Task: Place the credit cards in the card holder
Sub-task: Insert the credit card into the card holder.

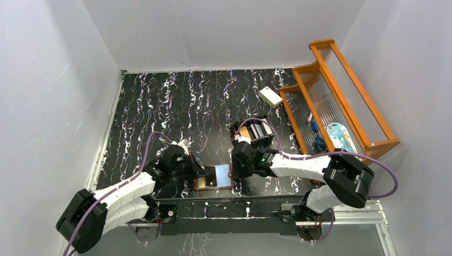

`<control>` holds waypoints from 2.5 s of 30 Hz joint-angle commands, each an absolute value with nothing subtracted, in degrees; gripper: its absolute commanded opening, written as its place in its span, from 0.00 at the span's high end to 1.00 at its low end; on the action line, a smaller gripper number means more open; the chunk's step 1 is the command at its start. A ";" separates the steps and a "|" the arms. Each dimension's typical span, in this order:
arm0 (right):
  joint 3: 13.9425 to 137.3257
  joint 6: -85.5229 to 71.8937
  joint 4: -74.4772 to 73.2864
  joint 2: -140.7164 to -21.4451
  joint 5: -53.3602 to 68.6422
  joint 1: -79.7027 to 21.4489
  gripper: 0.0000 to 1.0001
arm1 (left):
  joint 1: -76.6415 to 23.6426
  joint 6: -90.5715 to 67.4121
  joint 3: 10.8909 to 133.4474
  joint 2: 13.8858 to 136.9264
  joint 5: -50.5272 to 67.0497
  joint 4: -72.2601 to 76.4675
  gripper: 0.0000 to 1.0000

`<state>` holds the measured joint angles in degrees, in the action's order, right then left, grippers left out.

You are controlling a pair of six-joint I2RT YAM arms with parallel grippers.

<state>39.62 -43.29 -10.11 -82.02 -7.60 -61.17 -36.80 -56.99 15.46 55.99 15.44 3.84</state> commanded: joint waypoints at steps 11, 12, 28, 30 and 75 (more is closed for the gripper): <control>40.94 -43.10 -8.53 -82.87 -8.29 -61.61 0.66 | -36.47 -60.22 13.98 55.77 13.82 -0.09 1.00; 40.95 -43.09 -8.53 -82.96 -8.27 -61.60 0.66 | -36.47 -60.26 14.15 55.88 13.35 -1.12 1.00; 41.18 -42.98 -8.44 -82.97 -8.11 -61.61 0.66 | -36.47 -60.19 15.31 56.61 10.57 -2.54 1.00; 41.14 -42.99 -8.44 -82.89 -8.11 -61.59 0.66 | -36.47 -60.07 16.17 57.26 9.96 -3.56 1.00; 41.62 -42.79 -8.31 -83.34 -7.94 -61.80 0.66 | -36.56 -66.97 17.68 57.71 12.97 -7.53 1.00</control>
